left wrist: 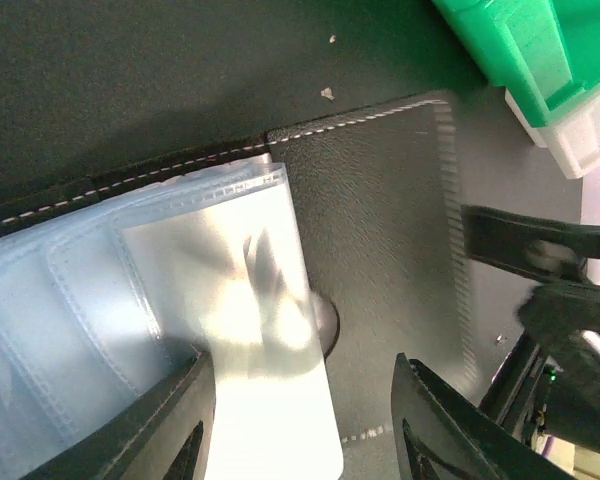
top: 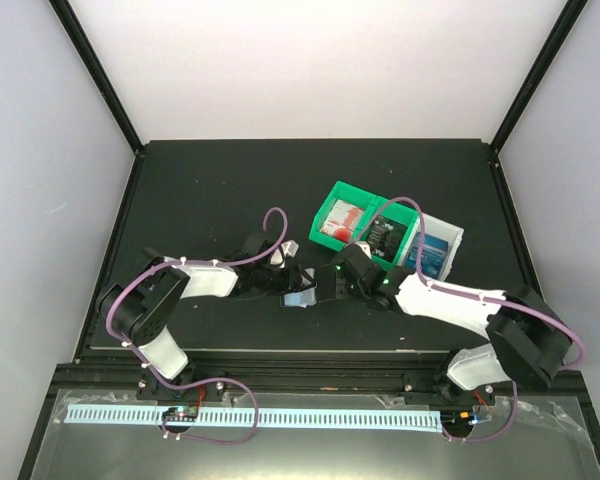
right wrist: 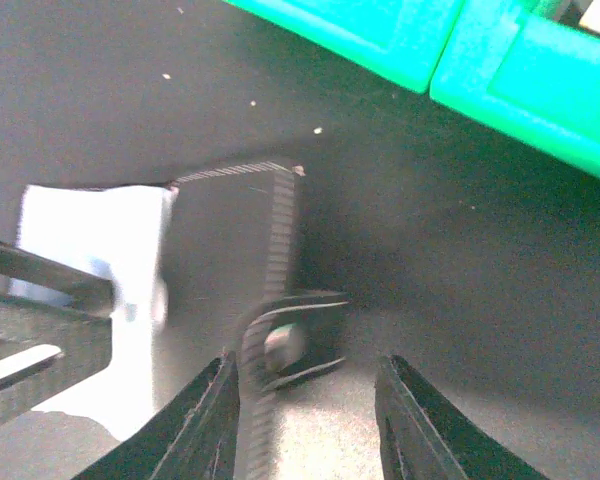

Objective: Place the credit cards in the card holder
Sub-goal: Open the card holder at the center of the board, then pick up the credit card from the storage box.

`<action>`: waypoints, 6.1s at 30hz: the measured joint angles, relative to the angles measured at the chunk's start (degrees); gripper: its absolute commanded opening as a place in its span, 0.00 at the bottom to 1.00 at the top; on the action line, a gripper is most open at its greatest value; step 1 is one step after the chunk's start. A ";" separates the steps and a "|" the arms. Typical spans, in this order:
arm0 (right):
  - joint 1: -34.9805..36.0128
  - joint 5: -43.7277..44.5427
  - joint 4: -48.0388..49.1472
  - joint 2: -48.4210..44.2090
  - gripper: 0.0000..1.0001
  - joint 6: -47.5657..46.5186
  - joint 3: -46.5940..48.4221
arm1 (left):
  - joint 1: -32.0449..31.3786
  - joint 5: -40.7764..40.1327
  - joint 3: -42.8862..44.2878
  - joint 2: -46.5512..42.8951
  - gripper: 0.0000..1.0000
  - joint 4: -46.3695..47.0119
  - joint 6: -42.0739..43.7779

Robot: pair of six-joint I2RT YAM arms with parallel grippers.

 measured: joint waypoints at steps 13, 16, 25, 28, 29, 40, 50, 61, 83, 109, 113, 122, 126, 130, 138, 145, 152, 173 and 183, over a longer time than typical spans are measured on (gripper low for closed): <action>0.09 -10.93 1.90 -5.42 0.24 -5.42 1.09 | -0.02 -0.04 0.11 0.44 0.46 0.07 0.00; 0.09 -13.81 3.04 -0.96 0.24 -6.12 1.25 | -0.02 -0.09 0.11 0.44 0.45 0.07 -0.02; 0.09 -19.93 9.01 10.80 0.28 -6.75 1.29 | -0.02 -0.11 0.15 0.46 0.45 -0.04 -0.07; 0.09 -20.37 10.21 11.08 0.28 -6.36 1.33 | -0.02 -0.11 0.31 0.46 0.45 -0.31 -0.07; 0.09 -20.37 10.54 11.32 0.27 -6.23 1.36 | -0.02 -0.13 0.35 0.46 0.45 -0.44 -0.07; 0.33 -17.97 10.27 12.74 0.12 -3.48 2.29 | -0.09 -0.52 -0.90 -2.84 0.50 -0.44 -0.07; 0.63 -16.55 10.08 12.81 0.10 -0.44 2.29 | -0.09 -4.28 -2.25 -4.96 0.57 -1.84 0.02; 0.61 -18.05 14.43 11.82 0.25 0.28 0.11 | -0.09 -1.18 -1.49 -2.23 0.56 -0.20 0.00; 0.52 -1.40 5.27 -14.95 0.25 1.81 -7.23 | -2.19 7.96 1.31 4.15 0.51 7.50 -3.72; 0.52 -2.12 5.22 -15.98 0.25 2.36 -7.13 | -5.05 6.38 8.66 9.05 0.69 2.36 0.42; 0.52 0.39 3.54 -17.09 0.27 3.45 -7.04 | -5.31 6.03 9.44 9.05 0.68 0.92 1.31; -3.74 5.07 -4.63 -16.15 0.39 -1.51 0.28 | -5.64 1.99 10.10 5.57 0.65 -6.40 5.40; -10.43 2.08 -5.22 -13.92 0.40 -9.70 4.87 | -5.64 -0.31 10.23 3.37 0.61 -9.86 7.45; -14.75 -3.78 -6.10 -8.90 0.41 -19.06 11.28 | -5.64 -2.14 10.32 2.23 0.57 -12.33 9.05; -16.87 -12.81 -9.25 3.65 0.41 -32.22 24.41 | -5.64 -3.21 11.34 2.08 0.52 -14.10 10.36; -17.27 -14.53 -13.90 14.14 0.46 -40.19 33.14 | -5.64 -9.86 11.21 -1.75 0.54 -17.38 10.43; -18.51 -14.03 -19.65 23.52 0.50 -46.01 41.44 | -4.46 -19.19 11.13 -7.98 0.60 -19.32 8.63; -21.14 -14.05 -32.15 40.81 0.53 -61.96 59.06 | 0.09 -19.52 17.33 4.85 0.53 -11.39 -1.90; -21.24 -14.47 -33.22 45.40 0.50 -62.77 60.81 | 0.13 -17.79 18.93 9.46 0.49 -8.24 -3.30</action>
